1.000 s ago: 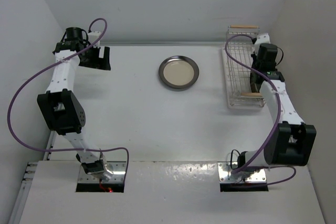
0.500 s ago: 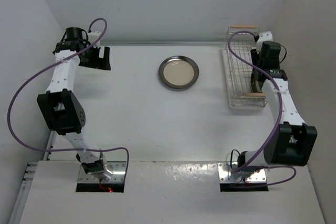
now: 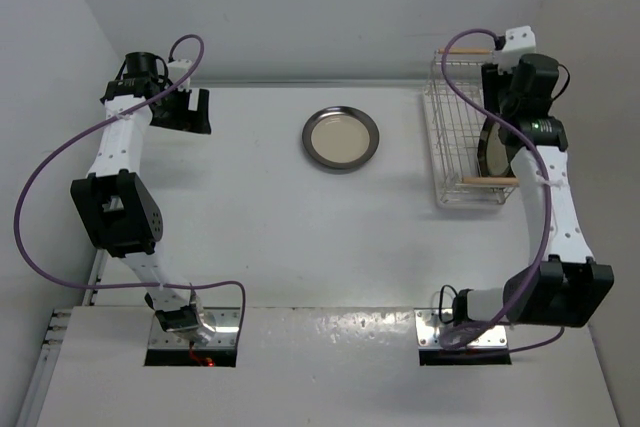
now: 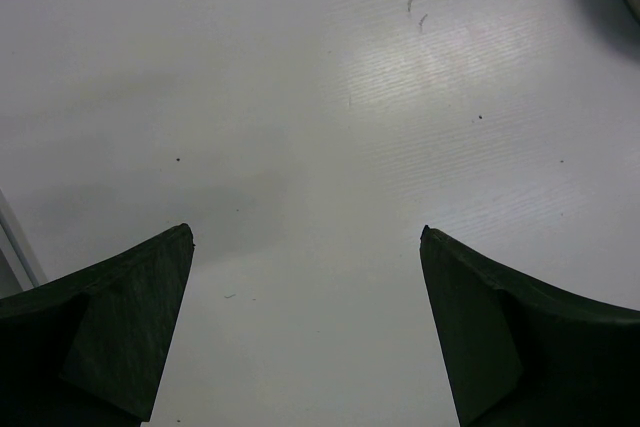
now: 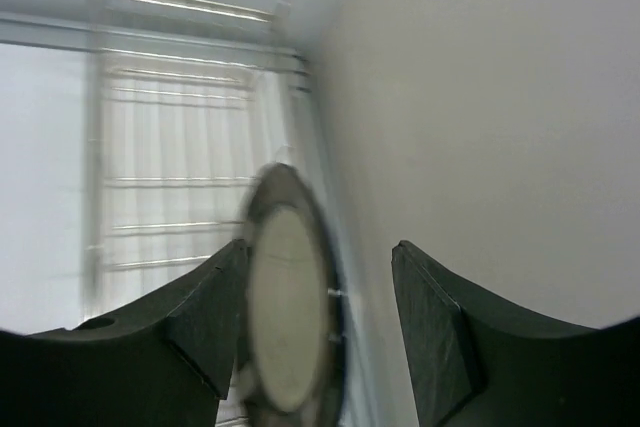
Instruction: Load the plates into the dish rack
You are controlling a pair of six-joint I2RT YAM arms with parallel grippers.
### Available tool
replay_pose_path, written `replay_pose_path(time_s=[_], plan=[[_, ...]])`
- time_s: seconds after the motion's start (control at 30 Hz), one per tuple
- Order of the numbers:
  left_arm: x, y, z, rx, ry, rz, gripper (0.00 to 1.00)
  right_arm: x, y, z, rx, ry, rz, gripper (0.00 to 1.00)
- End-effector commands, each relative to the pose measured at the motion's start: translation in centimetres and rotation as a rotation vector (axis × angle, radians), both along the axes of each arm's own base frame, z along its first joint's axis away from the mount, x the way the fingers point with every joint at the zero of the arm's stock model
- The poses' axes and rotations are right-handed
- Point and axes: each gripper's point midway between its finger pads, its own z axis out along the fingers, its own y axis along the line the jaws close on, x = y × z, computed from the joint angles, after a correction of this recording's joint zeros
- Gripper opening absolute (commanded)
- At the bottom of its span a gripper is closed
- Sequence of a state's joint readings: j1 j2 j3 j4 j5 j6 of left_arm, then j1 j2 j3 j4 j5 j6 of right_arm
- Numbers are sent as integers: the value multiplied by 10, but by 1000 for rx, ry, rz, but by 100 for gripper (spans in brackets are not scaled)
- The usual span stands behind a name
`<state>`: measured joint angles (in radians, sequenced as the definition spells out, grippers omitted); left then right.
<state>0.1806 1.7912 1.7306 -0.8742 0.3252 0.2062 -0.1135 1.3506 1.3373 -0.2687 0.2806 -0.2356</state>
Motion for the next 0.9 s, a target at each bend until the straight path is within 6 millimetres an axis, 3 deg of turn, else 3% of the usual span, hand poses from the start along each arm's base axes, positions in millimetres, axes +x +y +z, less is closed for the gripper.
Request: replay_pose_path(time_s=[0.0, 0.03, 0.07, 0.1, 0.13, 0.3, 0.33, 0.37, 0.43, 0.47, 0.5, 0.6, 0.67, 0.73, 0.87], plan=[[-1, -1, 14, 0, -40, -10, 100, 7, 72, -2, 192, 41, 261, 60], [-1, -2, 14, -7, -42, -16, 100, 11, 96, -12, 229, 78, 311, 60], [-1, -2, 14, -7, -42, -16, 100, 10, 107, -25, 311, 120, 321, 60], [-1, -2, 14, -7, -42, -16, 100, 11, 139, -24, 369, 145, 419, 60], [-1, -2, 14, -7, -42, -16, 100, 18, 170, -52, 478, 221, 428, 60], [-5, -1, 10, 0, -28, -8, 100, 38, 233, -114, 645, 326, 418, 63], [-8, -1, 4, 3, -15, -15, 100, 39, 239, -134, 692, 359, 382, 63], [-8, 0, 8, 12, -24, -10, 100, 50, 245, -133, 749, 313, 350, 63], [-15, 1, 0, 21, -2, -11, 100, 59, 246, -162, 836, 331, 231, 63], [-16, 1, 4, 23, -12, -11, 100, 68, 249, -164, 852, 301, 222, 63], [-18, 0, -1, 21, 1, -11, 100, 76, 249, -182, 869, 312, 163, 63], [-21, 0, -1, 20, 3, -11, 100, 92, 257, -211, 894, 323, 96, 64], [-23, 0, -4, 19, 12, -12, 100, 104, 266, -210, 917, 310, 93, 64], [-23, 1, -1, 28, 4, -6, 100, 105, 269, -241, 920, 358, 39, 64], [-23, 1, -1, 28, 4, -6, 100, 104, 270, -276, 923, 387, -51, 61]])
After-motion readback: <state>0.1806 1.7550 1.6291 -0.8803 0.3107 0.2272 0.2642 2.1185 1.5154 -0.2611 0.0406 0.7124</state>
